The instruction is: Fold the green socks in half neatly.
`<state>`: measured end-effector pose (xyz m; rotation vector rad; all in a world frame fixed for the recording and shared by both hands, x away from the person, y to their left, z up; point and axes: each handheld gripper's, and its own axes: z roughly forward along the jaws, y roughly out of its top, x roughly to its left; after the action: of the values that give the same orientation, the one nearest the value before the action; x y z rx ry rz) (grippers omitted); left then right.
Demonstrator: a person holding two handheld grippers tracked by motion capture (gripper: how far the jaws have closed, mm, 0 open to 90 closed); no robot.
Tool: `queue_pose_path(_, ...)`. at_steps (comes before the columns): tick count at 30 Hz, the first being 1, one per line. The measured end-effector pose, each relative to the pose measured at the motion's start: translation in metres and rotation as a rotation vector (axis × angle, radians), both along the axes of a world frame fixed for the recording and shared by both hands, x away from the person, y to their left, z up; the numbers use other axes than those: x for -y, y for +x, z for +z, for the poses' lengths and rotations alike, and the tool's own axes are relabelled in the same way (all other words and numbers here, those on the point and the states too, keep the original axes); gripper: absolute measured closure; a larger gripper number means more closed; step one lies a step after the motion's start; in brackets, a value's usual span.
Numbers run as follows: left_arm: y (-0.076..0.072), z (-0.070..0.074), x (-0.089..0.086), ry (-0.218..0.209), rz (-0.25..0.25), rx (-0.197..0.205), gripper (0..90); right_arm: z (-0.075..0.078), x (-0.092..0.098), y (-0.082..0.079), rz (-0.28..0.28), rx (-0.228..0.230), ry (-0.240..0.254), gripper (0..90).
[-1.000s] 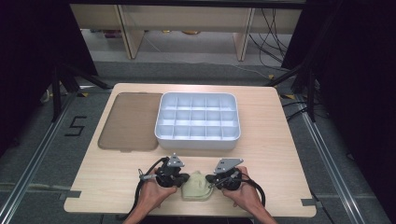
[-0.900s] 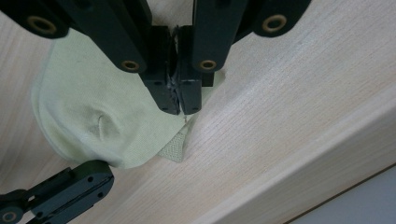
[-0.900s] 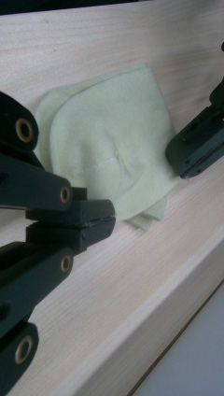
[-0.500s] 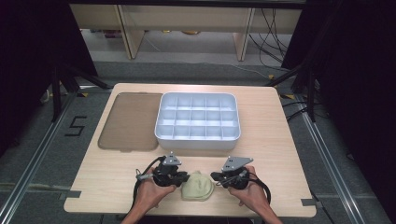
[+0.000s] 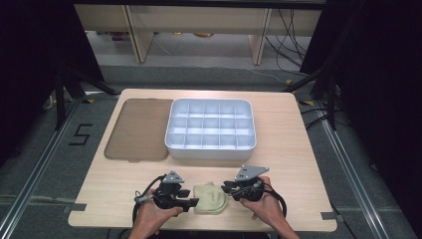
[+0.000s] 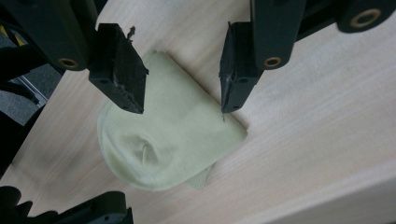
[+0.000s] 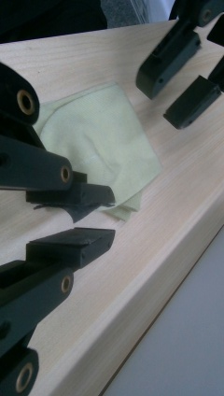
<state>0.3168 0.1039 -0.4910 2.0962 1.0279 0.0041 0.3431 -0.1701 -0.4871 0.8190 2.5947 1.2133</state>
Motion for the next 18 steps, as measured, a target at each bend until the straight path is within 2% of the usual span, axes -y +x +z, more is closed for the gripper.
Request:
queue_pose_path(4, -0.003, -0.002, 0.000, 0.019, 0.005, -0.017, 48.4, 0.000, -0.002, 0.001, -0.003, 0.003, 0.005, 74.7)
queue_pose_path(8, -0.004, -0.006, 0.001, 0.011, 0.016, -0.025, 47.8, -0.001, -0.004, 0.002, -0.006, 0.003, 0.011, 73.3)
queue_pose_path(9, -0.003, -0.006, -0.001, 0.030, -0.001, -0.032, 47.3, 0.000, -0.005, 0.002, -0.008, -0.002, 0.008, 72.9)
queue_pose_path(14, -0.004, -0.010, 0.003, 0.022, 0.007, -0.037, 45.9, -0.003, -0.011, 0.002, -0.001, -0.005, 0.005, 71.1)
queue_pose_path(15, -0.003, -0.009, 0.003, 0.036, -0.007, -0.039, 45.3, -0.003, -0.012, 0.003, -0.001, 0.002, 0.007, 70.7)
queue_pose_path(17, -0.002, -0.009, 0.007, 0.012, 0.016, -0.042, 43.8, -0.003, -0.015, 0.003, 0.009, 0.005, 0.001, 69.6)
queue_pose_path(18, -0.001, -0.009, 0.007, 0.017, 0.013, -0.042, 43.2, -0.003, -0.016, 0.001, -0.007, -0.010, 0.009, 69.4)
